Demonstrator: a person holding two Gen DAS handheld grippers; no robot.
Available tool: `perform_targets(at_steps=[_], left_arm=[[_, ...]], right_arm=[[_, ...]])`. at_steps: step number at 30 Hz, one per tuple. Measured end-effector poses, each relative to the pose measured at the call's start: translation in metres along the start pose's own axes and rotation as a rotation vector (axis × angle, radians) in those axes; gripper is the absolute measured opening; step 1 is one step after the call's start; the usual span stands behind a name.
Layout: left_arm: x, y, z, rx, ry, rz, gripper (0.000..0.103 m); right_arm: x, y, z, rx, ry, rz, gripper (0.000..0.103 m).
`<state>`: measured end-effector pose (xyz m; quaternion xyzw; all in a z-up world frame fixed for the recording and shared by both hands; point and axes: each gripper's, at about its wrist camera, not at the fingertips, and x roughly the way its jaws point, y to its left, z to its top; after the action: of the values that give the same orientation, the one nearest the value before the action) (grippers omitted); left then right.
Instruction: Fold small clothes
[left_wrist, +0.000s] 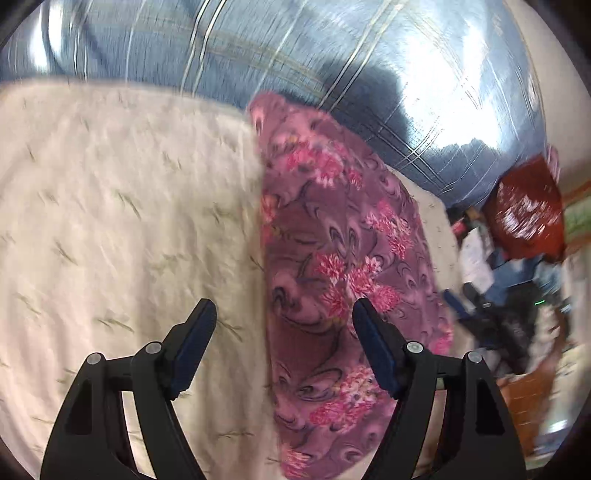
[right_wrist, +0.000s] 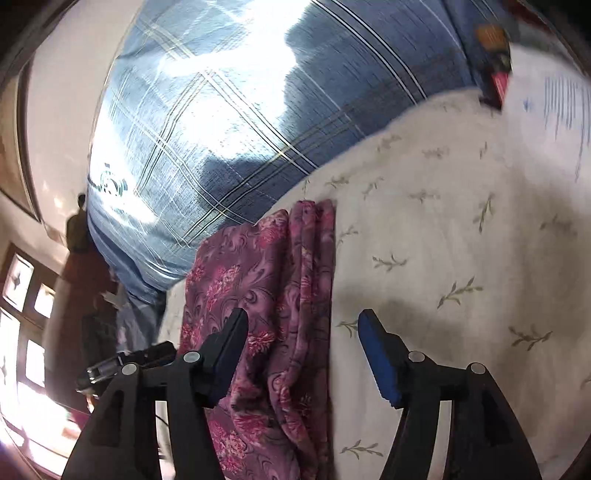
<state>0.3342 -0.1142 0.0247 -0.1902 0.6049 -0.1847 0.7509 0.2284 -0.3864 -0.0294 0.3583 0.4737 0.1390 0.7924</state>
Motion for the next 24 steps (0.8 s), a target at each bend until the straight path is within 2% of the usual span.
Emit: perform_targets(at_steps=[2, 4, 5, 7, 9, 12, 13, 14, 15, 16, 18, 21, 24], left_arm=[[0.014, 0.003, -0.005, -0.041, 0.062, -0.063, 0.076], [0.019, -0.006, -0.009, -0.011, 0.045, -0.058, 0.083], [0.019, -0.014, -0.009, 0.018, 0.038, -0.052, 0.084], [0.026, -0.03, -0.01, 0.046, 0.064, -0.059, 0.084], [0.036, -0.042, -0.006, 0.056, 0.07, -0.043, 0.084], [0.04, -0.049, -0.003, 0.045, 0.049, -0.034, 0.085], [0.041, -0.049, -0.003, 0.036, 0.041, -0.036, 0.084], [0.04, -0.049, -0.003, 0.031, 0.029, -0.027, 0.079], [0.038, -0.048, -0.004, 0.038, 0.019, -0.009, 0.067], [0.033, -0.043, -0.005, 0.046, 0.013, 0.008, 0.061], [0.024, -0.034, -0.007, 0.038, 0.001, 0.008, 0.043], [0.005, -0.026, -0.01, 0.055, -0.019, 0.003, 0.031], [-0.012, -0.033, -0.017, 0.092, -0.038, -0.01, 0.029]], right_arm=[[0.011, -0.011, -0.001, 0.045, 0.035, 0.041, 0.064], [0.018, -0.003, -0.003, -0.003, 0.016, 0.071, 0.067], [0.025, 0.003, -0.002, -0.024, 0.045, 0.101, 0.073], [0.039, 0.02, -0.002, -0.083, 0.119, 0.124, 0.077], [0.047, 0.038, -0.004, -0.174, 0.149, 0.079, 0.094], [0.057, 0.049, -0.006, -0.213, 0.128, 0.029, 0.096], [0.057, 0.049, -0.008, -0.207, 0.1, 0.02, 0.094], [0.058, 0.05, -0.009, -0.205, 0.083, -0.003, 0.085], [0.06, 0.051, -0.013, -0.211, 0.077, -0.033, 0.064], [0.058, 0.047, -0.012, -0.218, 0.082, -0.053, 0.052], [0.05, 0.04, -0.013, -0.208, 0.078, -0.034, 0.036], [0.04, 0.05, -0.017, -0.22, 0.047, -0.078, 0.031], [0.023, 0.058, -0.022, -0.232, 0.014, -0.084, 0.029]])
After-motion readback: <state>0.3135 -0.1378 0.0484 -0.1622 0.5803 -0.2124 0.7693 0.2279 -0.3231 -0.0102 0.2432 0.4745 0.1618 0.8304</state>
